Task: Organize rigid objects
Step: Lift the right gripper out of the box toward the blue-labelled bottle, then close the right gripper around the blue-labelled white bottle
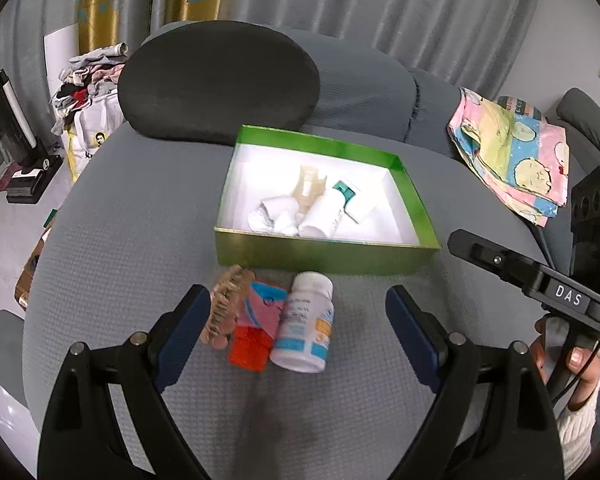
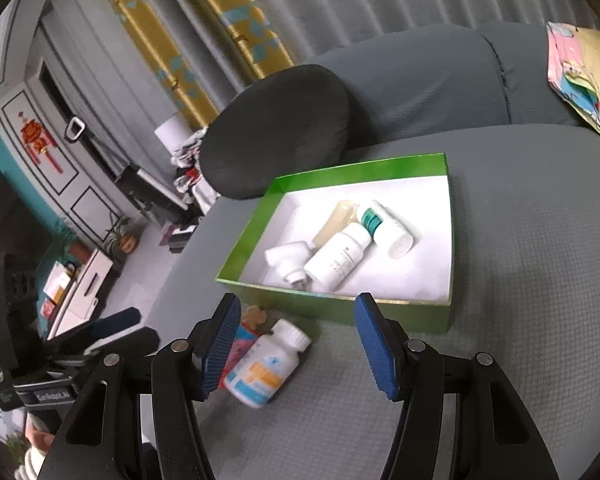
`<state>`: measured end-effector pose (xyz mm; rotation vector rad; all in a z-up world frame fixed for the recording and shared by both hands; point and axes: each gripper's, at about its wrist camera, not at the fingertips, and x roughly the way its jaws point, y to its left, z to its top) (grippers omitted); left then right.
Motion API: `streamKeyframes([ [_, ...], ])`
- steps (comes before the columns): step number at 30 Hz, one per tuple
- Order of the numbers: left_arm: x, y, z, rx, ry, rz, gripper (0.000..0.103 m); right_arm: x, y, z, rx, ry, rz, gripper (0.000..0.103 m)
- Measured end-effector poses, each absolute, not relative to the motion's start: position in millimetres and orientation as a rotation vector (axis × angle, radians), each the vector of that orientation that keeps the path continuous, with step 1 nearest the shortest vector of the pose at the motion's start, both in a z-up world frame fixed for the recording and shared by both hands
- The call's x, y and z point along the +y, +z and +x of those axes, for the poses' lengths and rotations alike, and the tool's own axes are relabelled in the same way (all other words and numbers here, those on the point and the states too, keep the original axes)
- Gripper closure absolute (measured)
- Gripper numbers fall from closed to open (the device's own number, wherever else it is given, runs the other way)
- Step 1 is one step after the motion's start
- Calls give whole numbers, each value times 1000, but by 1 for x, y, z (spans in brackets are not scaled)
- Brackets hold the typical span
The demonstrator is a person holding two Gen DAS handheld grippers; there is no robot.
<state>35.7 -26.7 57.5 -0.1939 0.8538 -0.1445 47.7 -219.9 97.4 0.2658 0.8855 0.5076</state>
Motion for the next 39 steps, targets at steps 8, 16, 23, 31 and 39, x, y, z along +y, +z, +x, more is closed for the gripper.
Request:
streamKeyframes([
  [8, -39, 44, 23, 883, -168, -194, 14, -225, 92, 22, 907, 490, 257, 42],
  [16, -27, 24, 9, 917, -187, -249, 14, -227, 84, 9, 929, 490, 259, 42],
  [23, -27, -1, -6, 954, -262, -286, 14, -218, 64, 6, 995, 525, 257, 42],
  [31, -39, -25, -3, 1008, -307, -317, 14, -198, 40, 9, 1081, 577, 266, 42],
  [39, -42, -35, 13, 1023, -315, -349, 14, -186, 23, 22, 1139, 613, 308, 42],
])
